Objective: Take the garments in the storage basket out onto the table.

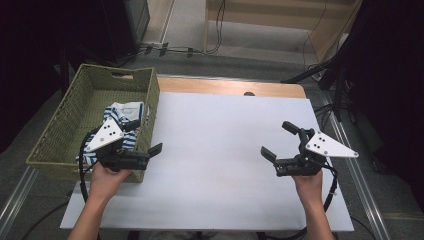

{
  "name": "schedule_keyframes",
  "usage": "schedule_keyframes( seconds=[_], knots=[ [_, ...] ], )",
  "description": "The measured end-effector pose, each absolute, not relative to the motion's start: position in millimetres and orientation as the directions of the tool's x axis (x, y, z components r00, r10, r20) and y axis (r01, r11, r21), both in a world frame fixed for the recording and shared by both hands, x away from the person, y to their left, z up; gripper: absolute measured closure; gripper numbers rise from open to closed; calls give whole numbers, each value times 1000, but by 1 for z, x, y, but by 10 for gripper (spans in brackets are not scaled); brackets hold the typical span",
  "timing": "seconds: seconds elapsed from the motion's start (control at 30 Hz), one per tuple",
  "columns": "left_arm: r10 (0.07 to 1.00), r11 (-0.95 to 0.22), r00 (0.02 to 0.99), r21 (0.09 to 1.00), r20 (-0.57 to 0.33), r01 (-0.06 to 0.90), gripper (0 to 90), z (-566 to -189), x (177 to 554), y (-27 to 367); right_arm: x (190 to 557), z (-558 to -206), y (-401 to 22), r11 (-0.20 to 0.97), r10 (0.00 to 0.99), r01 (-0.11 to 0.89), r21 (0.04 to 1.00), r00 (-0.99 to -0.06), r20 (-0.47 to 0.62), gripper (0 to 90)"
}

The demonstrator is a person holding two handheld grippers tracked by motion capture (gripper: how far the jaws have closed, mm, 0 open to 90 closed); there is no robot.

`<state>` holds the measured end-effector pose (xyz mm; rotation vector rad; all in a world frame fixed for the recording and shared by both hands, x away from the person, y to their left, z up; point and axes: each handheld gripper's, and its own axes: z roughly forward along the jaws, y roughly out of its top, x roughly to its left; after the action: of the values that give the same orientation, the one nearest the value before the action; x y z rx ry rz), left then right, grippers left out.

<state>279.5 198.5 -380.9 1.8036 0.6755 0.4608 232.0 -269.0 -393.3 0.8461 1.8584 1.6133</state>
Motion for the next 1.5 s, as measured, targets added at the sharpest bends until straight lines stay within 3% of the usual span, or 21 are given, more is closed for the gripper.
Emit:
schedule_keyframes(
  seconds=[1.23,1.5],
  knots=[
    [736,-384,673,864,73,325,28,-363,305,223,234,-394,-274,116,740,143,983,-673,11,0],
    [753,-467,646,796,129,385,28,-362,320,228,235,-395,-273,133,729,151,980,-684,7,0]
  ],
)
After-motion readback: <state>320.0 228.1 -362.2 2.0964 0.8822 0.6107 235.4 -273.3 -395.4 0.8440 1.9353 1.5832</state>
